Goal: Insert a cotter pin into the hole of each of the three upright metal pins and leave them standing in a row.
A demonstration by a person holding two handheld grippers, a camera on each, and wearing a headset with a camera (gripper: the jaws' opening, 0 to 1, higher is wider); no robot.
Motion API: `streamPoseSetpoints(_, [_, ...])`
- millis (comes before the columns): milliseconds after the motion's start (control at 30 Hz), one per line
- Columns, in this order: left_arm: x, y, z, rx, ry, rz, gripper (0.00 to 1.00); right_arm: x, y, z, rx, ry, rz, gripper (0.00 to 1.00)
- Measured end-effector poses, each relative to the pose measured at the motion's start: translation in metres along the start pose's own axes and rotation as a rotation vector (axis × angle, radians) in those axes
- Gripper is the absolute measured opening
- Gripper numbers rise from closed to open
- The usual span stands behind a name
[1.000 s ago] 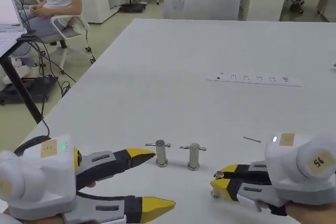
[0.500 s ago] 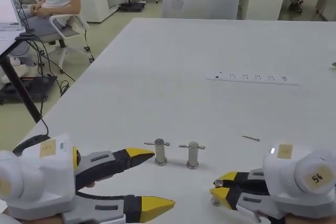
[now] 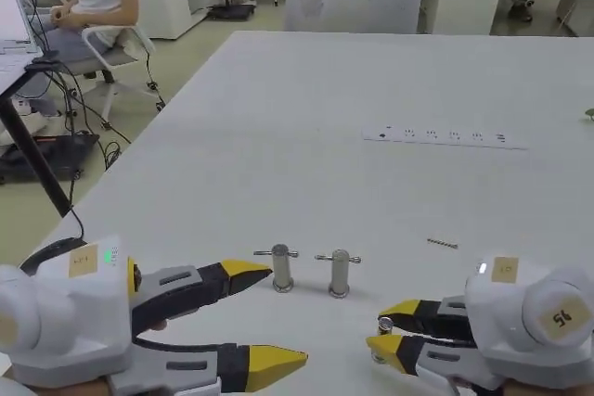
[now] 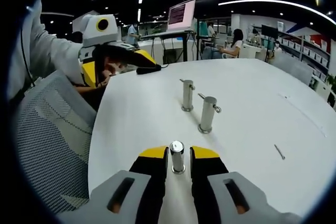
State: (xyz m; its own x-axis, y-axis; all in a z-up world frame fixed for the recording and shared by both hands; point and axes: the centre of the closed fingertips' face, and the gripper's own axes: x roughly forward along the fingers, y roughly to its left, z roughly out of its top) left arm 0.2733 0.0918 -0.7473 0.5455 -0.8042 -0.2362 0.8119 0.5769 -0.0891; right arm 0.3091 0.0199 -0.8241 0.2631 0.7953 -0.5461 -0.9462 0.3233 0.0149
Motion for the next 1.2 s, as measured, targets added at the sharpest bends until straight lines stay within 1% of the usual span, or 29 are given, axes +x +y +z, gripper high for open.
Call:
streamPoseSetpoints(67, [0.000,0.000,0.000,-0.001,-0.001,0.001,0.56,0.000,0.000,0.000,0.016,-0.003,0.011,0.19])
streamPoseSetpoints(167, [0.000,0.000,0.000,0.000,-0.001,0.000,0.56,-0.002,0.000,0.001,0.021,-0.009,0.015,0.20])
streamPoseSetpoints(433, [0.001,0.001,0.001,-0.001,-0.004,0.000,0.56,-0.009,0.002,-0.001,0.032,-0.004,0.029,0.23])
streamPoseSetpoints(767, [0.004,-0.001,-0.001,-0.001,-0.002,-0.006,0.56,-0.020,-0.002,-0.010,0.041,0.007,0.036,0.23])
streamPoseSetpoints(933, [0.004,-0.002,-0.002,-0.001,0.002,-0.012,0.56,-0.027,-0.009,-0.018,0.043,0.028,0.036,0.25])
streamPoseSetpoints(1100, [0.003,-0.001,-0.004,-0.003,0.006,-0.011,0.57,-0.033,-0.021,-0.023,0.061,0.046,0.024,0.33])
streamPoseSetpoints(1200, [0.002,0.000,-0.004,-0.002,0.009,-0.010,0.57,-0.037,-0.031,-0.028,0.067,0.063,0.013,0.35])
